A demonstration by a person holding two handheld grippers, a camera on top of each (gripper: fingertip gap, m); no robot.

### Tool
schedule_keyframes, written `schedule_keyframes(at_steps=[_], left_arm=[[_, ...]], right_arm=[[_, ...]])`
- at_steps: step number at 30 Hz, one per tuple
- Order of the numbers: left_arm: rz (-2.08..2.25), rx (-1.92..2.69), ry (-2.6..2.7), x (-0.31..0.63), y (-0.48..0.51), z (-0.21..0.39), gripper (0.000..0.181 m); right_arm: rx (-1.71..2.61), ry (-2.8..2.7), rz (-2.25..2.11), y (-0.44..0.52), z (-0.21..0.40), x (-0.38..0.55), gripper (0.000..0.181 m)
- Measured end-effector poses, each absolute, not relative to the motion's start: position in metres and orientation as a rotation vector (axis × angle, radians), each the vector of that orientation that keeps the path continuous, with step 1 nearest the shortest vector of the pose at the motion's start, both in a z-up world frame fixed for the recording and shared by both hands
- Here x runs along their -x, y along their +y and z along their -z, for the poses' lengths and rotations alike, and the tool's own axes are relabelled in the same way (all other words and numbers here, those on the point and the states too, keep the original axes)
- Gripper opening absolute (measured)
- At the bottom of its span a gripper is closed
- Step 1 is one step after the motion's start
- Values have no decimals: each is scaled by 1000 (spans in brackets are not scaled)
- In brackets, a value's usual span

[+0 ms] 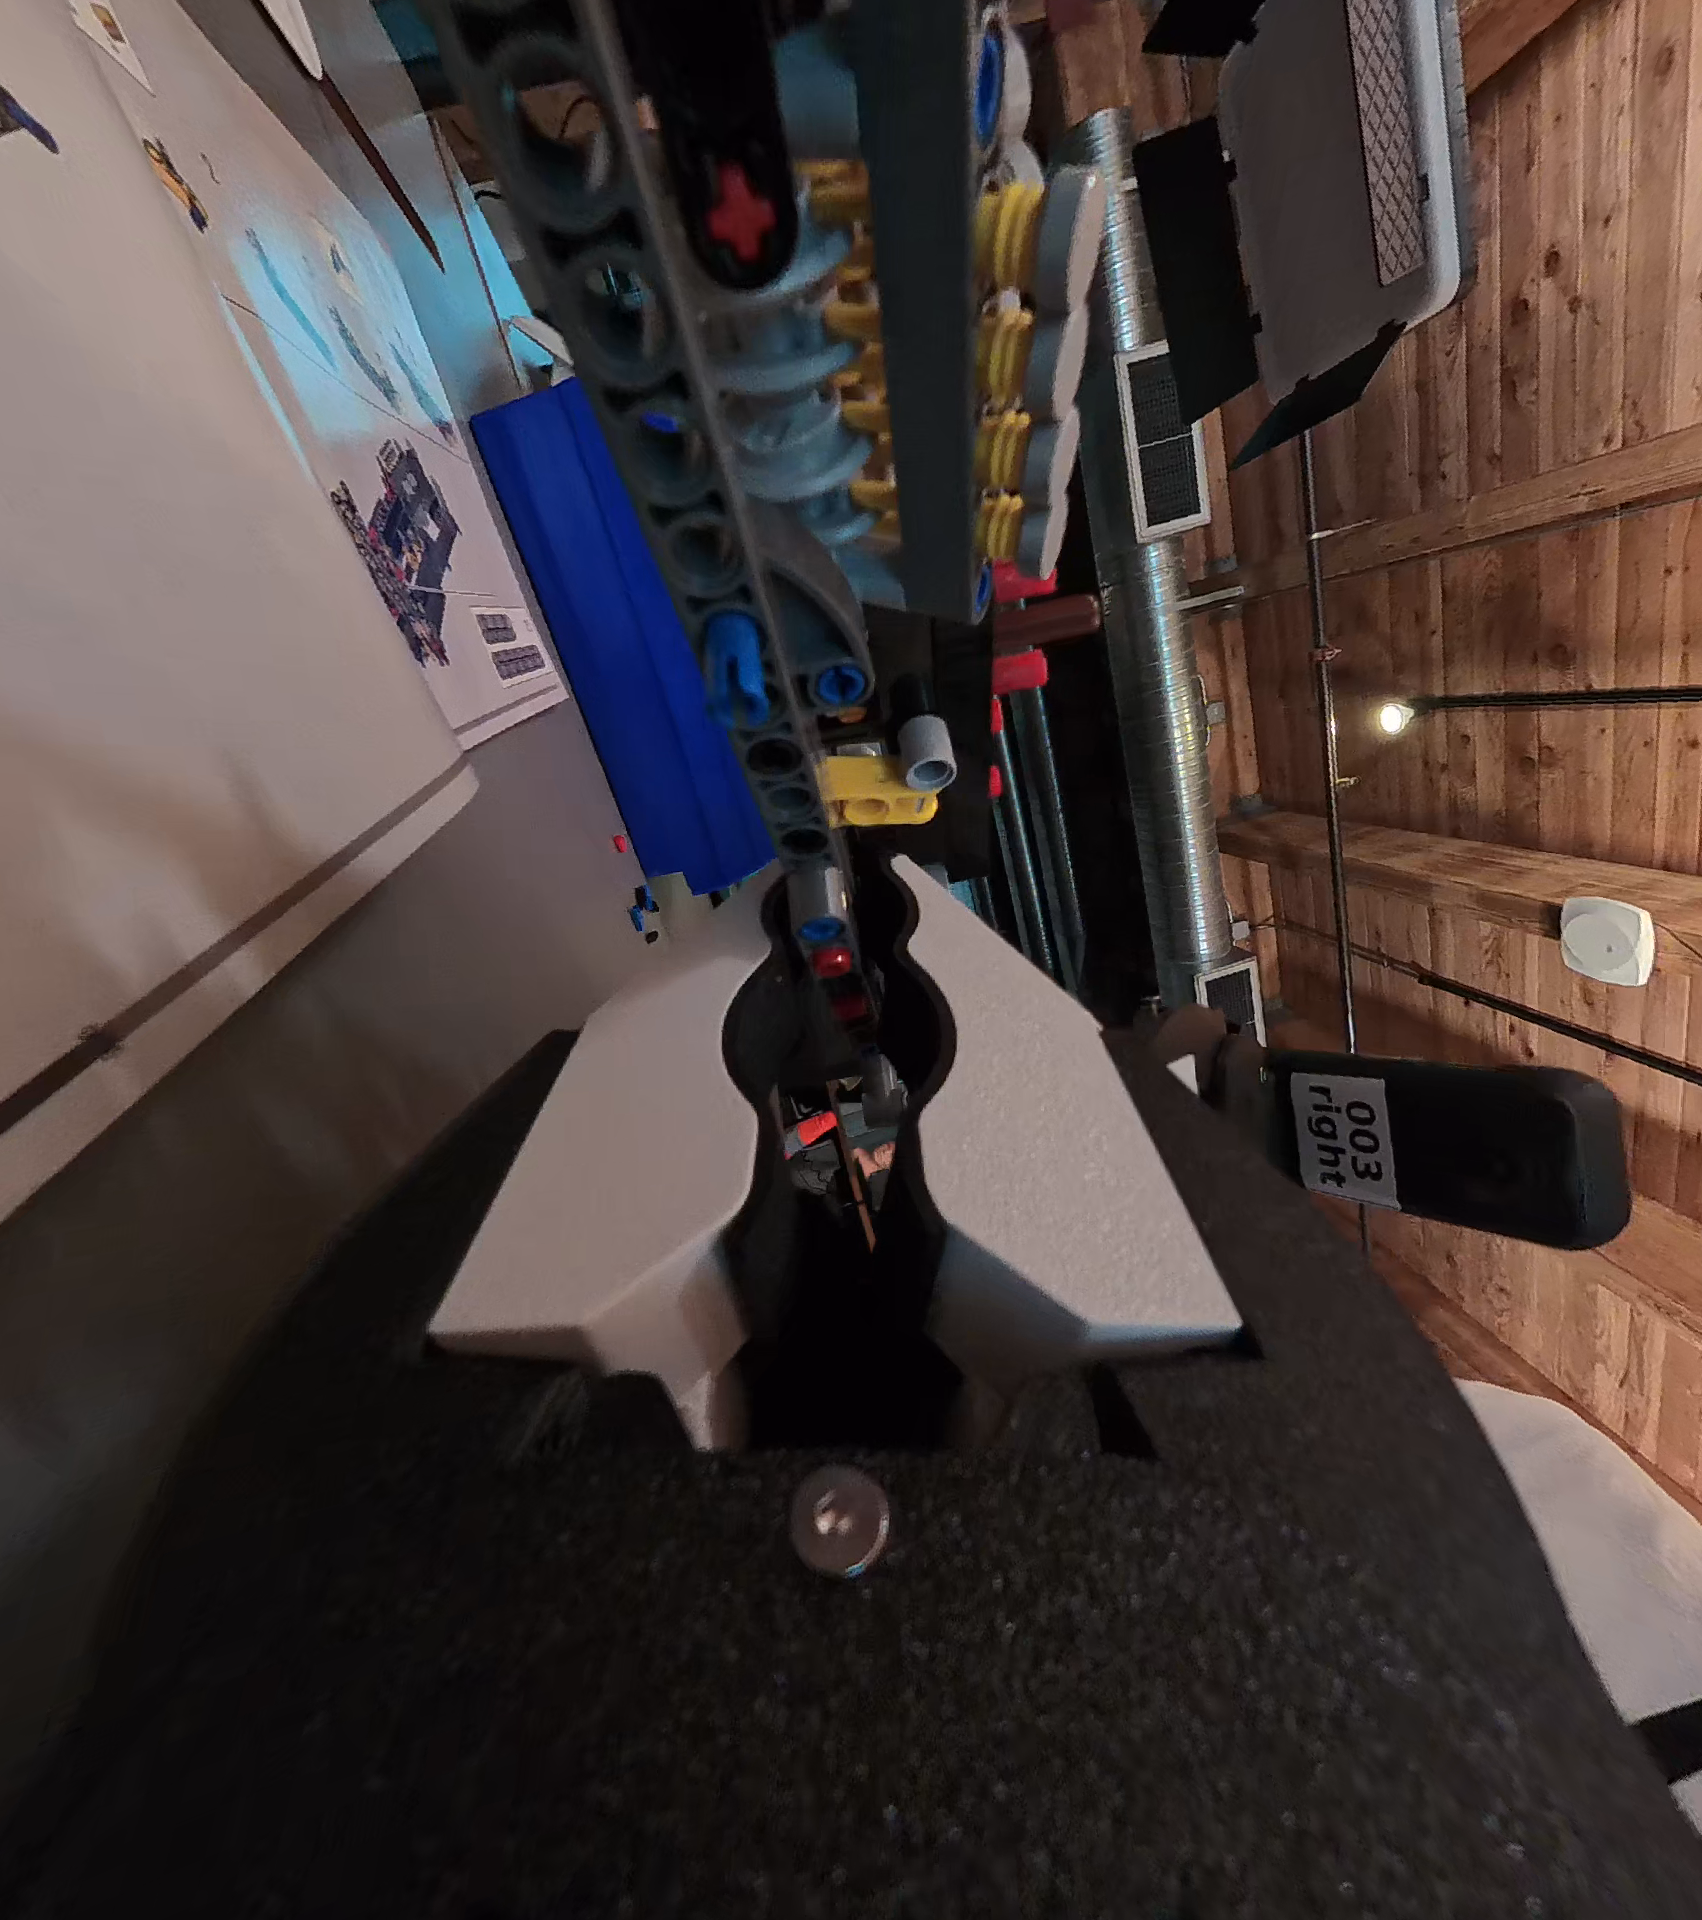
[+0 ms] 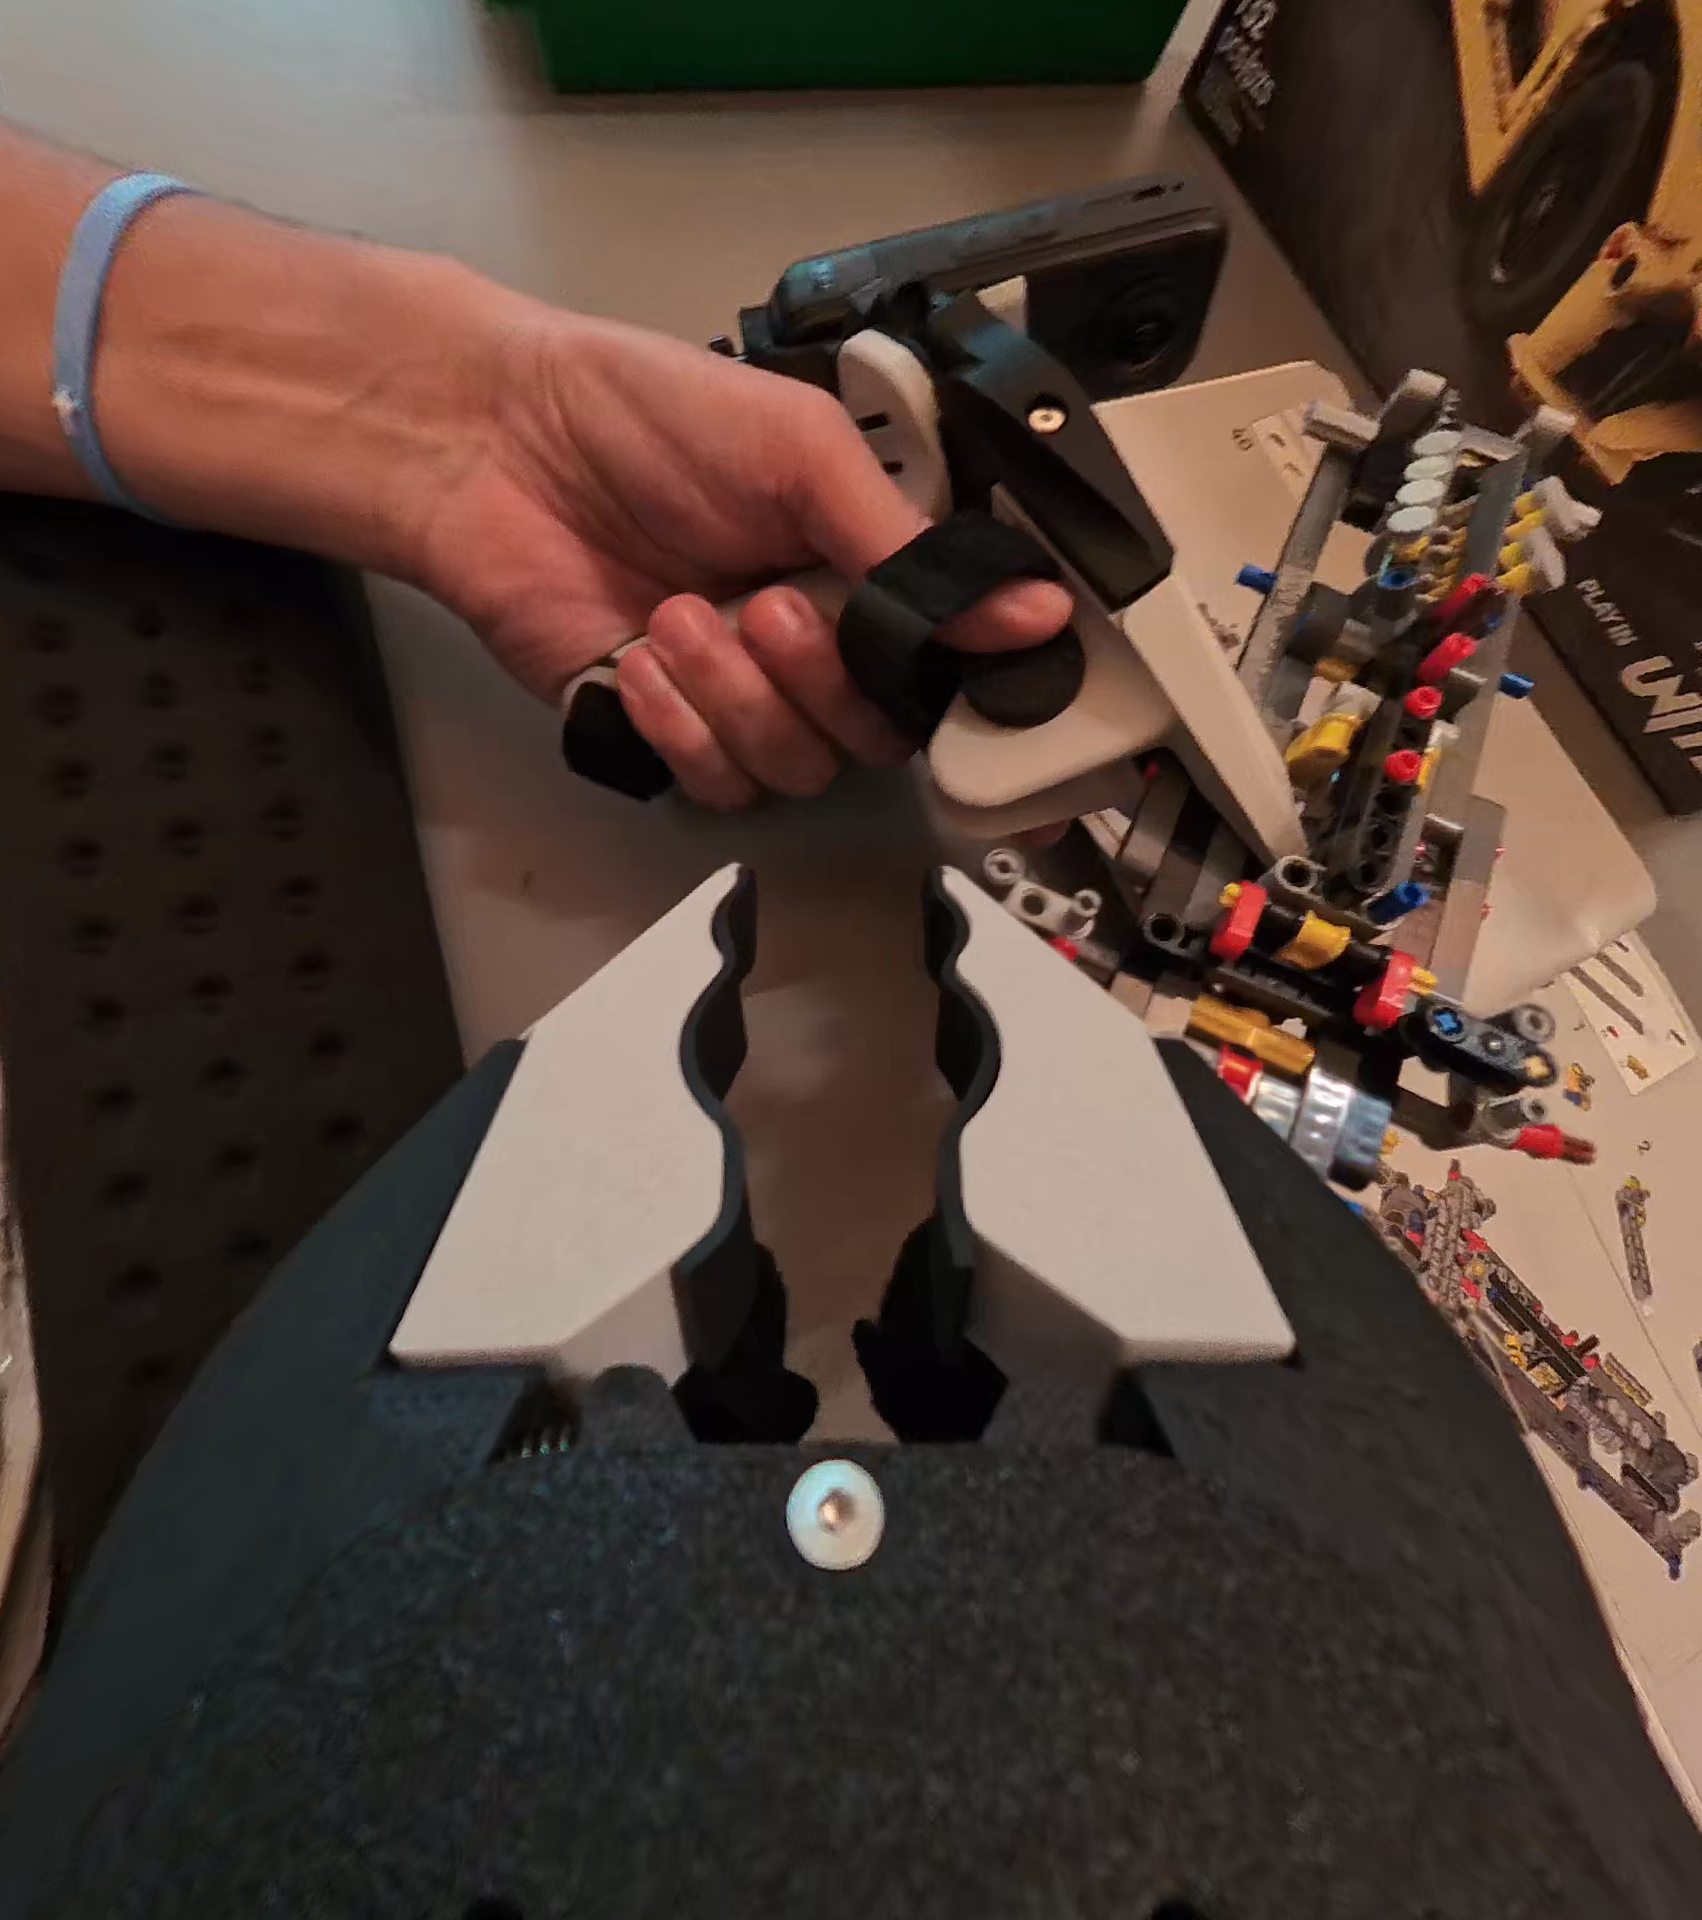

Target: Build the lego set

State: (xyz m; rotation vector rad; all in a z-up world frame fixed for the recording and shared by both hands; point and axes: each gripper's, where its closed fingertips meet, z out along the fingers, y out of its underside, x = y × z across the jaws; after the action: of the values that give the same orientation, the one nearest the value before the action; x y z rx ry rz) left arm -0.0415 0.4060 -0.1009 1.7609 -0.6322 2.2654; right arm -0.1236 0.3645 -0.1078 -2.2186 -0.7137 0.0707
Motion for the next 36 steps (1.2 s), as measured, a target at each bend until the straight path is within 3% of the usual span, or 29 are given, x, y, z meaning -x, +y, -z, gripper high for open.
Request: schedule_keyframes(at_steps=[24, 29, 34, 36], left_arm=[[-2234, -1832, -699, 42, 407, 108, 6], [-2229, -1847, -736, 43, 406, 108, 6], [-2216, -1888, -774, 41, 405, 112, 6], [-2221, -1895, -773, 41, 406, 112, 7]], right_arm=[[2232, -549, -17, 376, 106, 94, 38], [2237, -455, -34, 378, 109, 86, 15], [2277, -388, -31, 377, 113, 82, 14], [2281, -317, -14, 377, 111, 78, 3]])
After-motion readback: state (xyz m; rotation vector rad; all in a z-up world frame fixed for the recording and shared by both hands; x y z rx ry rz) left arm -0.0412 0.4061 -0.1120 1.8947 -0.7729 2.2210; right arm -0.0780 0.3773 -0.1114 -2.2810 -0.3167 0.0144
